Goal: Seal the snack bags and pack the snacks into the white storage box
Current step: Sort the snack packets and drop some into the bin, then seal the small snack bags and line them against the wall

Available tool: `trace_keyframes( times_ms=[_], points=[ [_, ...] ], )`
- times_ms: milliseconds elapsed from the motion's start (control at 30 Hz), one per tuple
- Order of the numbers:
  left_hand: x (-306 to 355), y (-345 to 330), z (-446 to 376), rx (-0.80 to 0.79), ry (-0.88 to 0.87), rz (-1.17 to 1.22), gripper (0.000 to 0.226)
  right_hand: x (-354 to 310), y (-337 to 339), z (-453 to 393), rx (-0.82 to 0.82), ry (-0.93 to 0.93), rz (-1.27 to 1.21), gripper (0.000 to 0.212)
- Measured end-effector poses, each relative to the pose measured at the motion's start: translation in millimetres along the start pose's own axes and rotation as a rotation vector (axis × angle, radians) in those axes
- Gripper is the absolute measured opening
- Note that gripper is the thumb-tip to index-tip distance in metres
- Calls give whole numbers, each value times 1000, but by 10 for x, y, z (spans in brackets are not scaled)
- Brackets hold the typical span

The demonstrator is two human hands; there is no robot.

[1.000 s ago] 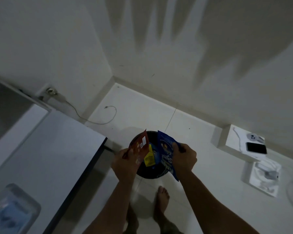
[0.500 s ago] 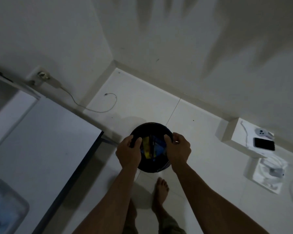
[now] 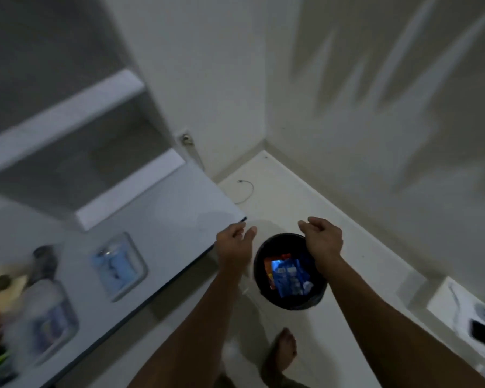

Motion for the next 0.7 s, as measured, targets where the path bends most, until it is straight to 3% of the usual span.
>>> trace_keyframes(
  times_ms=[333, 567, 700],
  points=[
    [-176, 1903, 346, 62, -22, 72, 27, -979, -1077, 1006, -408, 202, -36, 23],
    [-1029, 3754, 839, 257, -40, 116, 28, -1256, -1981, 2626, -773, 332, 31, 24],
    [-1624, 4589, 1100, 354, 1, 109, 14, -1136, -2467, 3493, -973, 364, 129, 18]
  ],
)
Point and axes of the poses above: each hand's wrist, its own z-axis away from the middle knuckle, its own y-axis out of the back of the hand, x = y × z, the point moved 7 cm from there along -z, towards the middle knuckle, and after that the axes turned 13 degrees about y, right-handed, at the moved point
